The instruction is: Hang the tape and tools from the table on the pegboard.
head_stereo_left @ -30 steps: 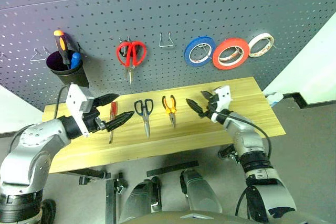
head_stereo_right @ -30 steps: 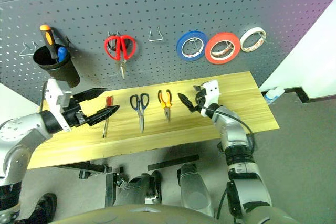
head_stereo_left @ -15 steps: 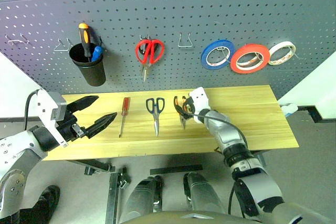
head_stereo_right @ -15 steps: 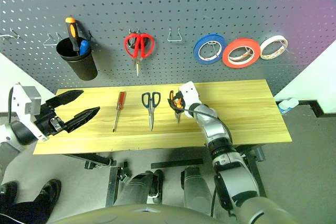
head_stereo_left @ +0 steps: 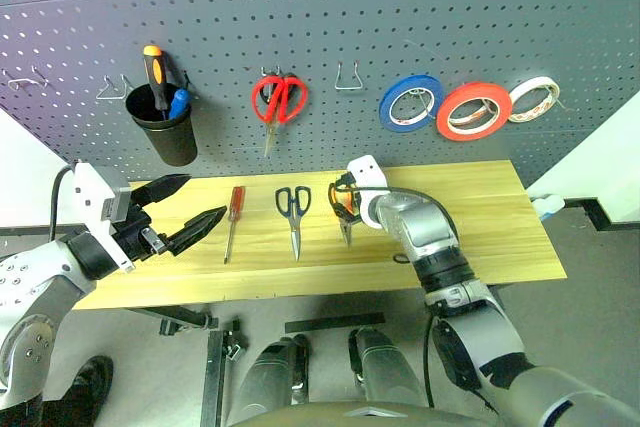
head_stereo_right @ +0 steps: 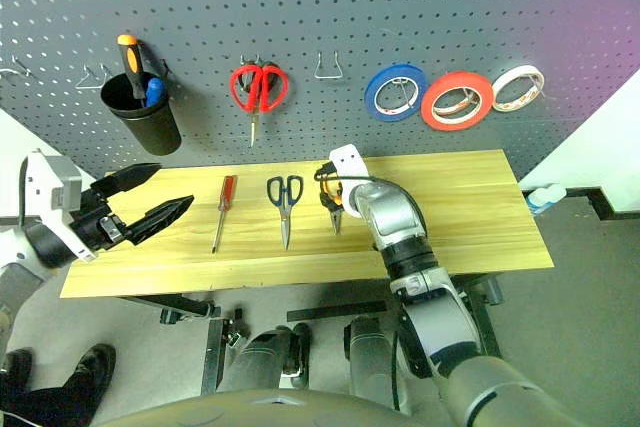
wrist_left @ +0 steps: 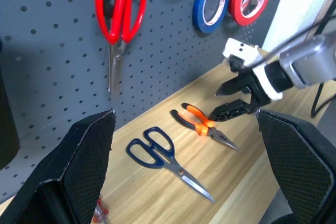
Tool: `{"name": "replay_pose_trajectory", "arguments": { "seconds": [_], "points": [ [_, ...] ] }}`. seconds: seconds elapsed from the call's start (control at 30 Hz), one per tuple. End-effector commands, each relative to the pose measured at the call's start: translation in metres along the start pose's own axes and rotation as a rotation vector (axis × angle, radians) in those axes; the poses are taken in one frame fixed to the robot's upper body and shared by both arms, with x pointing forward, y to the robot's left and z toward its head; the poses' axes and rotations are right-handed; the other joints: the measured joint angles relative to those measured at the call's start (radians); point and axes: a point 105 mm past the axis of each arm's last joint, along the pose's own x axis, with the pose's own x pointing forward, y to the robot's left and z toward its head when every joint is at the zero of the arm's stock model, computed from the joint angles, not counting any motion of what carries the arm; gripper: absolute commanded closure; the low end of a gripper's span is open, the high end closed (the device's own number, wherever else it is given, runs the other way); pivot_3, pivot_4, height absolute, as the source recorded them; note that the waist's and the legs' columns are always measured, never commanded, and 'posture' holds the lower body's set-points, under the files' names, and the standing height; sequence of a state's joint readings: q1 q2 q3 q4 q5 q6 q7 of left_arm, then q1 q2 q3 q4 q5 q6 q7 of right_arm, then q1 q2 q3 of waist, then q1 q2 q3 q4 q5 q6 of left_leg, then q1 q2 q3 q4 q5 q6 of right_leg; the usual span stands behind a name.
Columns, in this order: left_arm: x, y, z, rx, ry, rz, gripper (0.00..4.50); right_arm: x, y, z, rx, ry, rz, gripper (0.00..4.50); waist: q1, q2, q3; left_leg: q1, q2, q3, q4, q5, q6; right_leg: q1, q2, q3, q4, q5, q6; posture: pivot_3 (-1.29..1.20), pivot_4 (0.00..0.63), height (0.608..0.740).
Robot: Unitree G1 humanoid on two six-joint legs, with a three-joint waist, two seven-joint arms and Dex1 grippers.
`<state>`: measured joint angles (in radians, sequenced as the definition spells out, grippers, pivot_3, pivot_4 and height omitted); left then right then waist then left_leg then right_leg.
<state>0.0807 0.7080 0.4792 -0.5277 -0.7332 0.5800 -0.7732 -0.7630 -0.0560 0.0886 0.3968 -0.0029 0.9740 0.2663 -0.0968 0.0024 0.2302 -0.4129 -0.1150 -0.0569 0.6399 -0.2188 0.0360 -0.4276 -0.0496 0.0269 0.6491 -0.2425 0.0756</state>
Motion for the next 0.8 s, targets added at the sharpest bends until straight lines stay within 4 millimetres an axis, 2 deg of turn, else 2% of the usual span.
{"name": "replay_pose_trajectory", "arguments": {
  "seconds": [0.03, 0.27, 0.8],
  "points": [
    [0.002, -0.007, 0.010, 0.039, -0.028, -0.024, 0.00, 0.001, 0.004, 0.010, 0.046, -0.006, -0.001, 0.03, 0.001, 0.000, 0.000, 0.000, 0.000, 0.000, -0.001, 0.000, 0.000, 0.000, 0.000, 0.000, -0.001, 0.000, 0.000, -0.12, 0.235, 0.740],
    [-0.003, -0.009, 0.016, 0.049, -0.027, -0.023, 0.00, 0.018, 0.002, -0.012, 0.144, 0.073, -0.078, 0.03, 0.002, 0.000, 0.001, -0.001, 0.000, 0.001, -0.010, 0.000, 0.000, 0.000, -0.001, 0.000, -0.004, 0.000, 0.001, -0.09, 0.250, 0.740],
    [-0.013, -0.006, 0.020, 0.064, -0.008, 0.014, 0.00, 0.028, 0.010, 0.003, 0.193, 0.035, -0.071, 0.03, 0.002, -0.002, 0.004, -0.001, 0.000, 0.001, -0.012, 0.001, -0.001, -0.001, -0.001, -0.001, -0.005, -0.001, -0.001, -0.06, 0.254, 0.740]
  ]
}}
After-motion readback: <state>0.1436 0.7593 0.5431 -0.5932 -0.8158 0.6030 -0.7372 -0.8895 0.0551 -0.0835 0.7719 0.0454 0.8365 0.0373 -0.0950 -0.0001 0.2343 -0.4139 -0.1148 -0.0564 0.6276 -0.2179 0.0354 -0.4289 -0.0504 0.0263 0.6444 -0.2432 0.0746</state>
